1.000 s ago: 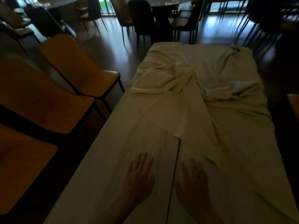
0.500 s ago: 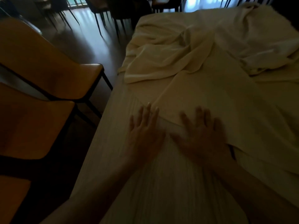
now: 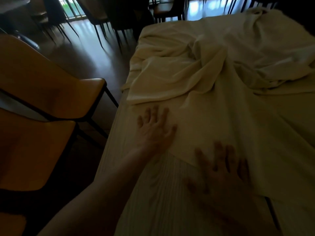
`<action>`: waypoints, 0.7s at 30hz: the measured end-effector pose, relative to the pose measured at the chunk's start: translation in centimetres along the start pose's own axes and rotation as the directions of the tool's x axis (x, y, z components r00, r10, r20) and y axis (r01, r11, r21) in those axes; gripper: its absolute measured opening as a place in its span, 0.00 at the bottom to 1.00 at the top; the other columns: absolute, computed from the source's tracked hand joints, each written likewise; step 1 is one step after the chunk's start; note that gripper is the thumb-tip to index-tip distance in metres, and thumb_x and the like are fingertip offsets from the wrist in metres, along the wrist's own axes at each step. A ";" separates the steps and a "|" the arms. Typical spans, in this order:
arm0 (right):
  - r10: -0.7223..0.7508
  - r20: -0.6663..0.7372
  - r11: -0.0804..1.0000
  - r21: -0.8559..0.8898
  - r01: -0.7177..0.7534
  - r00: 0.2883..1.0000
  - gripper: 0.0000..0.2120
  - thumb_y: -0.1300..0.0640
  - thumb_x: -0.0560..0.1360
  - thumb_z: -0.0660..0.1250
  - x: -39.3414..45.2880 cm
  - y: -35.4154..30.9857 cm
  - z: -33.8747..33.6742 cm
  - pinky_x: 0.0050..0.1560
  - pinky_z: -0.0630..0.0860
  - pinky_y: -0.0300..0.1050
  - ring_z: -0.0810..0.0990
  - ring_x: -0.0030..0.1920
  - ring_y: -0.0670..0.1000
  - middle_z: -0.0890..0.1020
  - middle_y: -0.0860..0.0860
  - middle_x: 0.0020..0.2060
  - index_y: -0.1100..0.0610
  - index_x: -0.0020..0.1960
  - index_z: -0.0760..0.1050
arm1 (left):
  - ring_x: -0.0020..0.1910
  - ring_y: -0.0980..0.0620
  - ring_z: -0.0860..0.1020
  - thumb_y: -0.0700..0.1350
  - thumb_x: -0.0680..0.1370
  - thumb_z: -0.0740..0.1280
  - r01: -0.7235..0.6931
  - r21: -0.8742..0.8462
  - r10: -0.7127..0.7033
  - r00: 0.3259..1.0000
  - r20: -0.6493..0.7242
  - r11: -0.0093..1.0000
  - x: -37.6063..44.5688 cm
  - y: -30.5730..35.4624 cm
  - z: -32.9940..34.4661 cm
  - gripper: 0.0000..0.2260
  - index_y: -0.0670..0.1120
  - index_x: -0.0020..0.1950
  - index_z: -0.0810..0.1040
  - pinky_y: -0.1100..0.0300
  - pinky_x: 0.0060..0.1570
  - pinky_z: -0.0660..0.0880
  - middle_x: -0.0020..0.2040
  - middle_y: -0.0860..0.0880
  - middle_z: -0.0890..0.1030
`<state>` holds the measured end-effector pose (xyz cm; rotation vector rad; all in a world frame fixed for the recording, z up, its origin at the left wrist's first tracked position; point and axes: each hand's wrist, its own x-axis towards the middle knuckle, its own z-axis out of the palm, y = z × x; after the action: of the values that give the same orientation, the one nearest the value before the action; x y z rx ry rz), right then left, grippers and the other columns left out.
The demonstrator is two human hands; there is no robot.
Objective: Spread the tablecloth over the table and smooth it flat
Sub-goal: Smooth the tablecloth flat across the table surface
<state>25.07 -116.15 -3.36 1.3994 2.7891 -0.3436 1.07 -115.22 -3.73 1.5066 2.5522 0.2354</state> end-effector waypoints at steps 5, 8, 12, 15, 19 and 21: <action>0.039 -0.053 0.998 0.058 -0.036 0.998 0.39 0.27 0.72 0.41 4.3 -1.5 -1.5 0.71 0.52 0.75 0.52 0.77 0.70 0.58 0.63 0.78 0.41 0.78 0.59 | 0.78 0.47 0.32 0.72 0.77 0.44 0.071 0.027 -0.073 0.996 0.057 0.997 -3.5 -2.1 -0.3 0.35 0.61 0.79 0.35 0.43 0.76 0.35 0.80 0.52 0.33; 0.030 0.048 0.998 -0.058 -0.028 0.998 0.42 0.23 0.66 0.32 5.8 -0.9 -1.2 0.72 0.37 0.73 0.34 0.78 0.65 0.37 0.58 0.80 0.34 0.78 0.35 | 0.78 0.46 0.32 0.75 0.75 0.42 0.134 0.057 -0.136 0.990 0.043 0.989 -7.1 -4.8 -0.8 0.36 0.63 0.77 0.31 0.43 0.75 0.34 0.79 0.51 0.31; -0.013 0.084 0.996 -0.085 0.020 0.996 0.39 0.22 0.69 0.36 1.9 -2.2 0.5 0.70 0.33 0.74 0.31 0.77 0.65 0.33 0.56 0.79 0.33 0.76 0.31 | 0.77 0.45 0.31 0.76 0.73 0.39 0.185 0.045 -0.187 0.982 0.037 0.982 -13.7 -6.9 -1.6 0.37 0.63 0.75 0.26 0.43 0.76 0.38 0.79 0.50 0.30; -0.064 0.088 0.996 -0.061 0.069 0.994 0.38 0.23 0.70 0.43 -3.1 -4.0 0.5 0.70 0.39 0.76 0.41 0.79 0.67 0.43 0.58 0.81 0.33 0.78 0.43 | 0.78 0.45 0.32 0.76 0.71 0.36 0.254 0.054 -0.256 0.966 0.034 0.966 -19.9 -7.1 -1.6 0.38 0.62 0.74 0.25 0.45 0.77 0.44 0.79 0.49 0.29; -0.157 0.108 0.987 0.041 0.153 0.982 0.41 0.25 0.67 0.58 -10.4 -5.1 0.9 0.67 0.51 0.80 0.60 0.75 0.71 0.62 0.62 0.77 0.42 0.76 0.65 | 0.80 0.47 0.39 0.79 0.67 0.33 0.363 0.059 -0.366 0.928 0.070 0.930 -28.8 -6.6 -1.0 0.42 0.61 0.75 0.27 0.49 0.77 0.49 0.79 0.52 0.31; -0.204 0.093 0.979 0.045 0.200 0.975 0.44 0.25 0.61 0.60 -13.6 -5.0 1.6 0.66 0.52 0.80 0.62 0.74 0.70 0.65 0.63 0.76 0.42 0.73 0.69 | 0.80 0.43 0.51 0.79 0.68 0.36 0.388 0.090 -0.396 0.913 0.099 0.917 -33.2 -6.0 -0.8 0.43 0.60 0.79 0.37 0.46 0.75 0.57 0.82 0.48 0.39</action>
<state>29.15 -130.10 -2.58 1.0736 2.8629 -0.4525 11.64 -147.24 -2.14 0.9564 2.7166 0.0057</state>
